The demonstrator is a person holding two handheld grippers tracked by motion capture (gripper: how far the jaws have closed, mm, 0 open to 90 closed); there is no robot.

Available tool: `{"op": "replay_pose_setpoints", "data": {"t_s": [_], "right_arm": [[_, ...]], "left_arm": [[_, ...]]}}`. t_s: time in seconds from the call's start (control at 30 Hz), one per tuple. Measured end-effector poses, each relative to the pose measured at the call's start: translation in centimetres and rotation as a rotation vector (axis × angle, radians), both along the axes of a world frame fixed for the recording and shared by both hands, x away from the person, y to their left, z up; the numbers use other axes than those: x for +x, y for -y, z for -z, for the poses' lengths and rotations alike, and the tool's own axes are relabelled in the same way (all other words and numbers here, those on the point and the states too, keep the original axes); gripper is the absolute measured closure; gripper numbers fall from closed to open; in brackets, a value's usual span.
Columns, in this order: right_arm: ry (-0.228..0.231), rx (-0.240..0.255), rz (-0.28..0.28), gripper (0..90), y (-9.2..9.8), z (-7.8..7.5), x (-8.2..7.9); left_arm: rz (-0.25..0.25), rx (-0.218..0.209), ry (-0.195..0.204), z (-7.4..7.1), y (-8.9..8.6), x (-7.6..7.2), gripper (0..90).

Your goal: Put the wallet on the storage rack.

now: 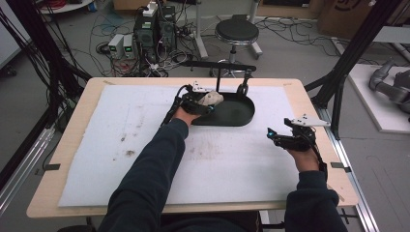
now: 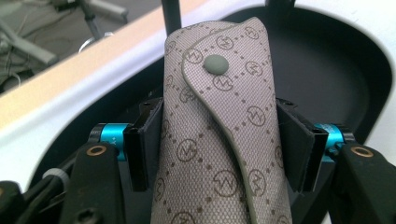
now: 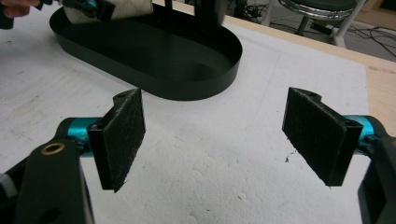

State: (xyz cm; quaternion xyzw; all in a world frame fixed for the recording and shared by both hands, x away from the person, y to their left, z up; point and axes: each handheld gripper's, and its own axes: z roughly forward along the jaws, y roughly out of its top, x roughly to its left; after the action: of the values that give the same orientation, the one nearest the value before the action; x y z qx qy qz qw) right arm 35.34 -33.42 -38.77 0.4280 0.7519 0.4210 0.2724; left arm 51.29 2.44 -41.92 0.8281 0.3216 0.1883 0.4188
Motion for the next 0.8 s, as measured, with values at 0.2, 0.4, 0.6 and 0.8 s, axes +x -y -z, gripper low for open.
{"op": "replay_pose_setpoints", "data": {"t_s": [0.2, 0.4, 0.6, 0.8], "right_arm": [[-0.002, 0.007, 0.005, 21.7, 0.2, 0.0, -0.1], [0.000, 0.005, 0.005, 21.8, 0.1, 0.1, 0.0], [-0.001, 0.005, -0.003, 21.7, 0.0, 0.1, 0.0], [0.004, 0.002, -0.029, 21.7, -0.2, 0.1, 0.0]], "left_arm": [[-0.037, 0.018, -0.025, 0.8, 0.2, 0.3, 35.4], [-0.025, -0.031, -0.032, -0.3, -0.3, -0.2, 32.3], [-0.024, -0.140, 0.012, -2.8, -2.7, -2.5, 32.5], [-0.046, -0.280, 0.099, -4.2, -7.3, -7.0, 19.2]]}}
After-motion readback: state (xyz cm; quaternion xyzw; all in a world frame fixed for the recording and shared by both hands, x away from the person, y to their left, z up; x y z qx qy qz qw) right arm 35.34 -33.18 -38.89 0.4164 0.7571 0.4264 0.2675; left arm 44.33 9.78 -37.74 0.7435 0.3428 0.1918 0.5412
